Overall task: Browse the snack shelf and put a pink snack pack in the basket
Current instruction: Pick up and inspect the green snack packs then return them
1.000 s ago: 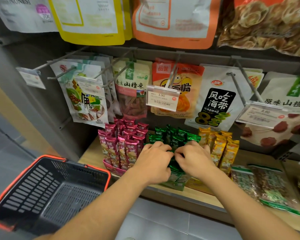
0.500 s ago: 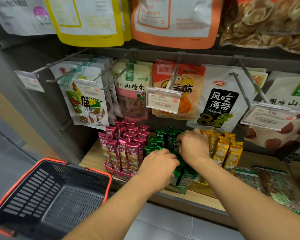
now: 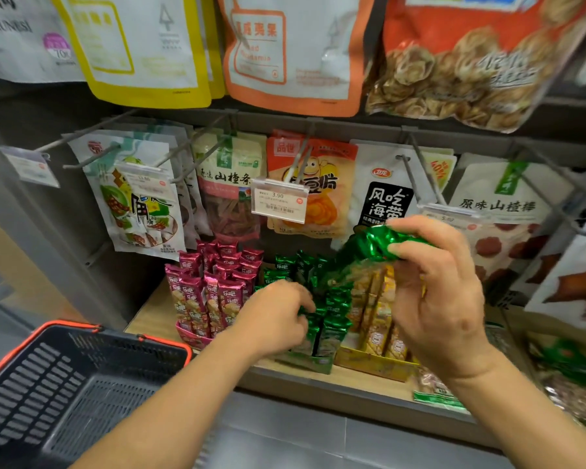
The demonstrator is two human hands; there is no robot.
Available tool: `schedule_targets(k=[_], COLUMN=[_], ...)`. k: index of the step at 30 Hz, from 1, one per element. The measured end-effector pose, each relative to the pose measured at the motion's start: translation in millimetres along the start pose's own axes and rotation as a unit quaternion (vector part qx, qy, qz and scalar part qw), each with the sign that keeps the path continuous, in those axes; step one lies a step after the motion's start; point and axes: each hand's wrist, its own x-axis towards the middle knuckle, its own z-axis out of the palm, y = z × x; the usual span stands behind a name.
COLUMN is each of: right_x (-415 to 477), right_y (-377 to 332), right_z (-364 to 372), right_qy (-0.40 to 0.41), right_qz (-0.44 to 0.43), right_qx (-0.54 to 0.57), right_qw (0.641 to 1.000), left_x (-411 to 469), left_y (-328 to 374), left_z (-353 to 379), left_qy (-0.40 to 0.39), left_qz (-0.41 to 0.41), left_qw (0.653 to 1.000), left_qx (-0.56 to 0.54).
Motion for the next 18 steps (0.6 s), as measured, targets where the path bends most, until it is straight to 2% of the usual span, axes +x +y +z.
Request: schedule_targets(k=[3, 5, 8, 10, 14, 15, 18], right_x=[0.1, -7.8, -19.6, -23.2, -28.2, -30.7, -39.5], right_y=[-10.6, -15.8, -21.3, -24.2, -26.1, -25.3, -19.6], right_z=[-28.8, -37.4, -36.9, -33.5, -28.1, -26.1, -20.1], right_qy=[0.015, -0.002, -0.033, -0.041, -0.008, -0.009, -0.103], right_qz=[0.023, 0.076, 0.189, 0.266, 0.397, 0.415, 0.435], right_qx=[0.01, 0.017, 0.08, 0.147, 0.326, 0.343, 0.307], right_qw=[1.0, 0.997, 0.978, 0.952, 0.858, 0.843, 0.84], left_x=[-6.9, -11.8, -26.3, -36.4, -41.8, -41.4, -39.6], left_y=[13.3, 27.0, 51.6, 67.5, 90.5, 93.2, 97.0], left_z=[-21.4, -34.7, -48.4, -46.6, -40.6, -40.4, -39.6], left_qy=[0.074, 0.083, -0.026, -0.076, -0.031, -0.024, -0.006], left_qz=[-0.055, -0.054, 0.016, 0.045, 0.041, 0.034, 0.0], left_qw=[0.991, 0.967, 0.898, 0.877, 0.869, 0.866, 0.859], left_qx=[-0.093, -0.234, -0.438, -0.472, -0.492, -0.499, -0.512])
